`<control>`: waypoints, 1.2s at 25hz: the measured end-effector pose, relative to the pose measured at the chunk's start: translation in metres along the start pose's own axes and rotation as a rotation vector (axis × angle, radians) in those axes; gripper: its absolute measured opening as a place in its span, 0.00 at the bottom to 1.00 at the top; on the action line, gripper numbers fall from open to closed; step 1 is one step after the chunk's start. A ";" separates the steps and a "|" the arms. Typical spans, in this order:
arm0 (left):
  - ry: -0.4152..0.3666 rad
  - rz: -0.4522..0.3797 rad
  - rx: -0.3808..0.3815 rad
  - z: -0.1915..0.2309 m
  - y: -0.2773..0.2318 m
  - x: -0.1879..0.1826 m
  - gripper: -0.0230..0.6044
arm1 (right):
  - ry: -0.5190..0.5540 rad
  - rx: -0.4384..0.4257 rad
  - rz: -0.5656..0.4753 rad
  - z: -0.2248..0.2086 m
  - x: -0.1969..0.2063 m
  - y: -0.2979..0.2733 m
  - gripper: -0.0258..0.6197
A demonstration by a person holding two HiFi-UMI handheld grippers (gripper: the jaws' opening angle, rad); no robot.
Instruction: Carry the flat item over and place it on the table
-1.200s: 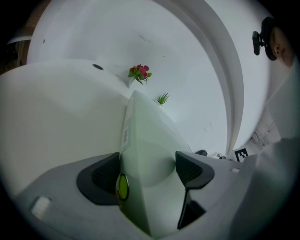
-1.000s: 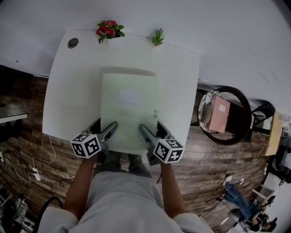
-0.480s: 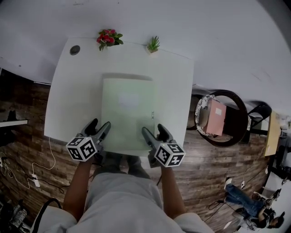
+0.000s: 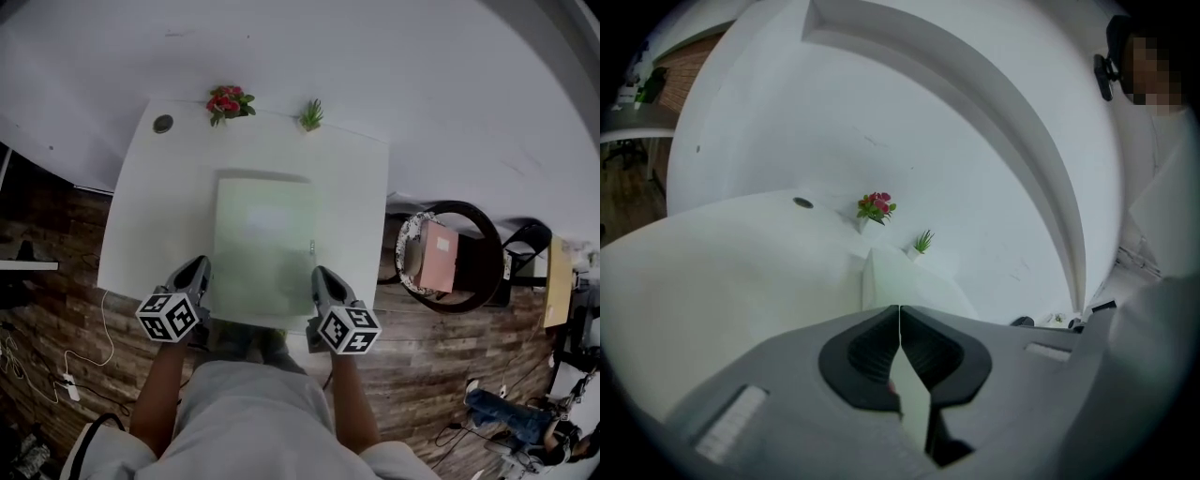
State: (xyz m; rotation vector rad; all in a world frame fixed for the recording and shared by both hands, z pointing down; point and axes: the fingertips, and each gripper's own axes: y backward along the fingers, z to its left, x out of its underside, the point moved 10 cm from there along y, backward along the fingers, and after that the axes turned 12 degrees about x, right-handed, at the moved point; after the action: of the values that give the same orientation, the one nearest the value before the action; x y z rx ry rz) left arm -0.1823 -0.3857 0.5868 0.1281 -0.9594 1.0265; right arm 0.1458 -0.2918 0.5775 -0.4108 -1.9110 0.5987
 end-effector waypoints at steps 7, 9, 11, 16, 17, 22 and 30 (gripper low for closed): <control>-0.076 -0.029 0.013 -0.017 0.012 -0.015 0.05 | 0.008 -0.016 -0.038 0.008 -0.010 0.016 0.04; -0.101 -0.045 0.015 -0.022 0.016 -0.021 0.05 | 0.014 -0.024 -0.055 0.009 -0.013 0.019 0.04; -0.126 -0.061 0.015 -0.027 0.021 -0.025 0.05 | 0.024 -0.029 -0.075 0.011 -0.017 0.024 0.04; -0.185 -0.107 0.019 -0.042 0.033 -0.041 0.05 | 0.047 -0.034 -0.143 0.013 -0.035 0.038 0.04; -0.198 -0.116 0.021 -0.046 0.035 -0.045 0.05 | 0.049 -0.032 -0.158 0.013 -0.039 0.042 0.04; -0.252 -0.152 0.032 -0.061 0.045 -0.060 0.05 | 0.057 -0.022 -0.227 0.008 -0.054 0.062 0.04; -0.321 -0.210 0.044 -0.083 0.056 -0.079 0.05 | 0.086 -0.022 -0.312 0.002 -0.080 0.087 0.04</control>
State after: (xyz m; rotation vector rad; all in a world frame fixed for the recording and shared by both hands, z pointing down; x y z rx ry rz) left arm -0.1873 -0.3660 0.4607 0.4314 -1.1863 0.8462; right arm 0.1769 -0.2634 0.4668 -0.1441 -1.8517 0.3491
